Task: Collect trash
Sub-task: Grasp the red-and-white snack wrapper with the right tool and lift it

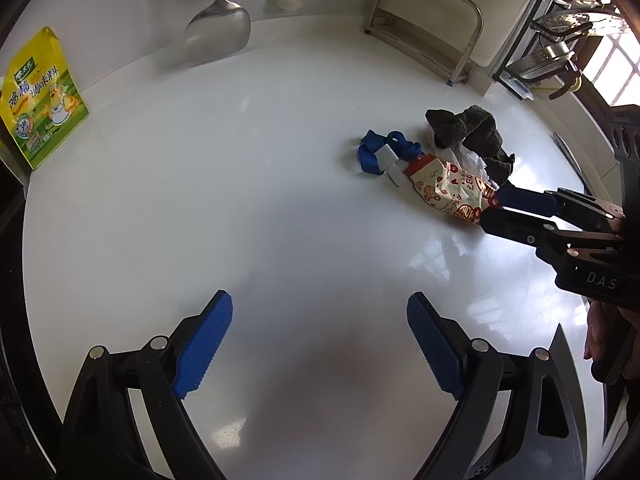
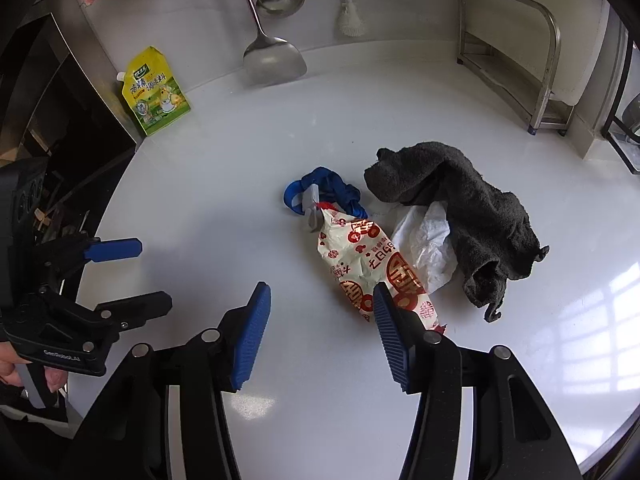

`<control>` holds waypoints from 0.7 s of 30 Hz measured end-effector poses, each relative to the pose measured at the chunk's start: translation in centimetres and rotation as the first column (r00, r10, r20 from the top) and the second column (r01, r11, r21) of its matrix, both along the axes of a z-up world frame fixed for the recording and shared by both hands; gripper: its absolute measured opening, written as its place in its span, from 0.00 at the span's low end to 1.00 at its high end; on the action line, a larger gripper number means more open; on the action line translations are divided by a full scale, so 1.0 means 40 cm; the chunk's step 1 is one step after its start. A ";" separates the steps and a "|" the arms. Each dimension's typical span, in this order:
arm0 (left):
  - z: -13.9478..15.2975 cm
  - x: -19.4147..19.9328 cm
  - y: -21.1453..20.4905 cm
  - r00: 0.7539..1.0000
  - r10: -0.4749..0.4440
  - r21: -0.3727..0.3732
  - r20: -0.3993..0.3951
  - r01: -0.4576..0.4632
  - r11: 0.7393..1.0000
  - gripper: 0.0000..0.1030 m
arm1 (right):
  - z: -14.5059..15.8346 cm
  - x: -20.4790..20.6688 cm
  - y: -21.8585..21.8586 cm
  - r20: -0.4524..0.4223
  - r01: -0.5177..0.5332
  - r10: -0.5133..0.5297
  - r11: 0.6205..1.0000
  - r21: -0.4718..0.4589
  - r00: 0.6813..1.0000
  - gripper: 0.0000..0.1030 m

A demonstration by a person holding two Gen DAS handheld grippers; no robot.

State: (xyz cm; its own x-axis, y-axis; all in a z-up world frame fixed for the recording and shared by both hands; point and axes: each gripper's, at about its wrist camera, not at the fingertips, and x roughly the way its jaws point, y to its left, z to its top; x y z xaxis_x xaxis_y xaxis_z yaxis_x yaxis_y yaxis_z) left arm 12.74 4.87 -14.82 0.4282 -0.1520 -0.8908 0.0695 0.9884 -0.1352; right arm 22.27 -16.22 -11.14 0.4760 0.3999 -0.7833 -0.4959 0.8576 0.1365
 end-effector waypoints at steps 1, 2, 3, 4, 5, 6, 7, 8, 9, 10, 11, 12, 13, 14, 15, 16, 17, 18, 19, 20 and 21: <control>-0.001 0.001 -0.001 1.000 -0.001 0.000 -0.001 0.001 1.000 0.85 | 0.009 0.006 -0.002 0.013 0.003 -0.003 1.000 -0.002 1.000 0.54; -0.002 0.000 -0.003 1.000 -0.003 -0.002 -0.002 0.003 1.000 0.85 | 0.014 0.014 -0.004 0.021 0.013 -0.013 1.000 -0.013 1.000 0.56; -0.002 0.000 -0.004 1.000 -0.004 -0.003 -0.001 0.004 1.000 0.85 | 0.015 0.026 -0.005 0.024 0.024 -0.023 0.999 -0.029 0.999 0.57; -0.002 -0.001 -0.006 1.000 -0.007 -0.003 -0.002 0.007 1.000 0.85 | 0.012 0.037 -0.006 0.023 0.032 -0.031 0.999 -0.040 0.999 0.57; -0.002 -0.002 -0.007 1.000 -0.010 -0.003 -0.002 0.010 1.000 0.85 | 0.005 0.051 -0.006 0.015 0.038 -0.037 0.998 -0.052 0.999 0.57; -0.001 -0.003 -0.008 1.000 -0.012 -0.002 -0.001 0.012 1.000 0.85 | -0.007 0.065 -0.008 -0.004 0.041 -0.041 0.997 -0.064 0.999 0.57; -0.001 -0.004 -0.008 1.000 -0.013 -0.003 -0.002 0.013 1.000 0.85 | -0.022 0.075 -0.010 -0.021 0.038 -0.040 0.996 -0.074 0.999 0.57; -0.001 -0.005 -0.007 1.000 -0.012 -0.002 -0.002 0.012 1.000 0.85 | -0.036 0.081 -0.008 -0.036 0.034 -0.037 0.996 -0.086 0.999 0.57; 0.000 -0.005 -0.005 1.000 -0.009 -0.003 -0.001 0.009 1.000 0.85 | -0.048 0.083 -0.009 -0.053 0.030 -0.035 0.995 -0.092 0.998 0.57; 0.001 -0.005 -0.002 1.000 -0.006 -0.006 0.000 0.006 1.000 0.85 | -0.058 0.082 -0.007 -0.068 0.027 -0.034 0.995 -0.092 0.997 0.57; 0.002 -0.004 0.002 1.000 -0.001 -0.007 0.001 0.001 1.000 0.85 | -0.064 0.077 -0.007 -0.078 0.022 -0.028 0.996 -0.085 0.997 0.57; 0.002 -0.004 0.006 1.000 0.004 -0.009 0.001 -0.004 1.000 0.85 | -0.068 0.070 -0.006 -0.083 0.016 -0.022 0.997 -0.078 0.996 0.56; 0.001 -0.003 0.010 1.000 0.007 -0.011 0.000 -0.007 1.000 0.85 | -0.070 0.062 -0.005 -0.088 0.007 -0.013 0.997 -0.071 0.996 0.56; 0.000 -0.002 0.013 1.000 0.011 -0.012 -0.002 -0.011 1.000 0.85 | -0.071 0.052 -0.004 -0.096 -0.005 -0.001 0.998 -0.066 0.995 0.51; -0.002 -0.001 0.016 1.000 0.015 -0.013 -0.003 -0.015 1.000 0.85 | -0.074 0.044 -0.002 -0.104 -0.020 0.013 0.998 -0.063 0.994 0.50; -0.004 0.000 0.017 1.000 0.017 -0.015 -0.004 -0.017 1.000 0.85 | -0.075 0.037 0.002 -0.109 -0.034 0.026 0.997 -0.068 0.994 0.48; -0.006 0.002 0.018 1.000 0.017 -0.015 -0.006 -0.018 1.000 0.85 | -0.078 0.033 0.005 -0.110 -0.042 0.033 0.996 -0.077 0.993 0.48; -0.009 0.003 0.016 1.000 0.016 -0.014 -0.008 -0.017 1.000 0.85 | -0.079 0.033 0.006 -0.111 -0.042 0.033 0.995 -0.085 0.993 0.48; -0.010 0.005 0.014 1.000 0.014 -0.013 -0.009 -0.015 1.000 0.85 | -0.081 0.038 0.005 -0.113 -0.037 0.027 0.995 -0.088 0.993 0.48; -0.011 0.006 0.011 1.000 0.011 -0.010 -0.009 -0.012 1.000 0.85 | -0.082 0.046 0.005 -0.118 -0.029 0.020 0.996 -0.081 0.993 0.48; -0.010 0.007 0.008 1.000 0.009 -0.009 -0.008 -0.009 1.000 0.85 | -0.085 0.055 0.005 -0.124 -0.022 0.013 0.997 -0.072 0.992 0.48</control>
